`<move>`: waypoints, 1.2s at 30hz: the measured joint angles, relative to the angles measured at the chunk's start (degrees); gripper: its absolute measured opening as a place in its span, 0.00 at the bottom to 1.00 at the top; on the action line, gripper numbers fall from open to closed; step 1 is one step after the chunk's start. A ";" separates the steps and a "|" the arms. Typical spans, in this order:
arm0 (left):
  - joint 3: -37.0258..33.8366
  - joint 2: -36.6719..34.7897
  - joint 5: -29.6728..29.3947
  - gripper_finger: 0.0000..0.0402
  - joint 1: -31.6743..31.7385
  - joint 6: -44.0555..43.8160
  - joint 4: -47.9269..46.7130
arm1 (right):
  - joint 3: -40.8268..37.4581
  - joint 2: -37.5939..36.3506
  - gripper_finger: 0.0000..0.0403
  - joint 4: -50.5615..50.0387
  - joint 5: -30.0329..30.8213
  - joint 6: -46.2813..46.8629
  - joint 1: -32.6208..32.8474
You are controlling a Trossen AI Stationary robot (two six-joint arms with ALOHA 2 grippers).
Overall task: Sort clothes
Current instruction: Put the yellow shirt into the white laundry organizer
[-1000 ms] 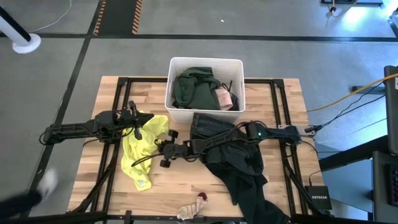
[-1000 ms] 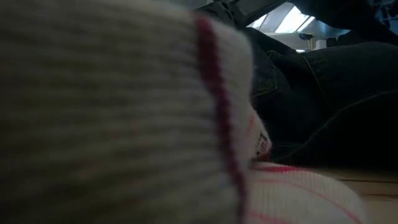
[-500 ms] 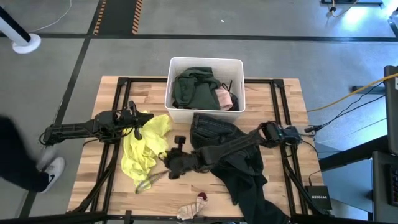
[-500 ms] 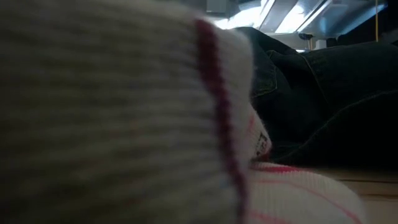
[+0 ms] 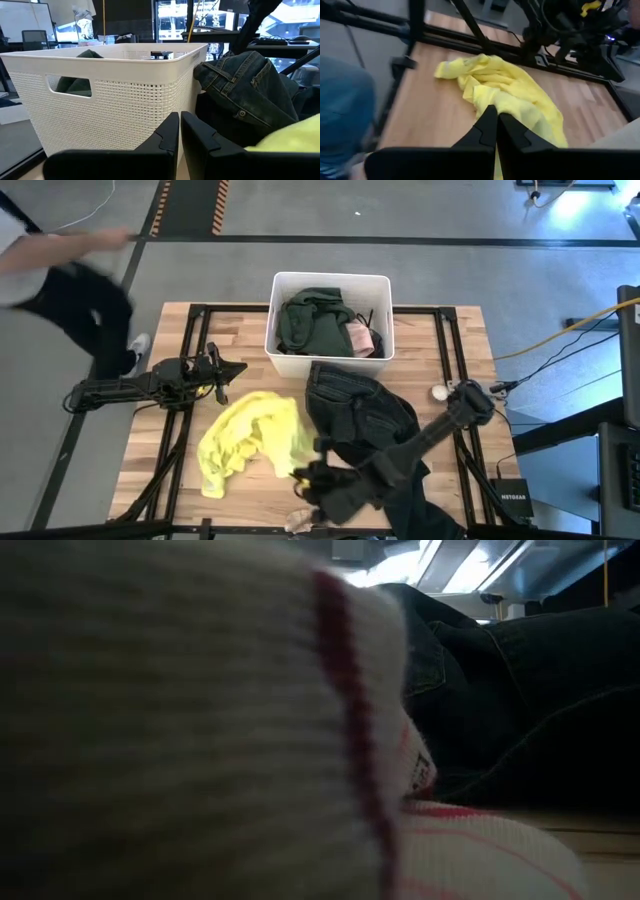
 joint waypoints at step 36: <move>0.00 0.00 0.01 0.03 0.02 -0.61 0.00 | 0.78 11.60 0.47 19.92 -23.90 -3.97 -20.37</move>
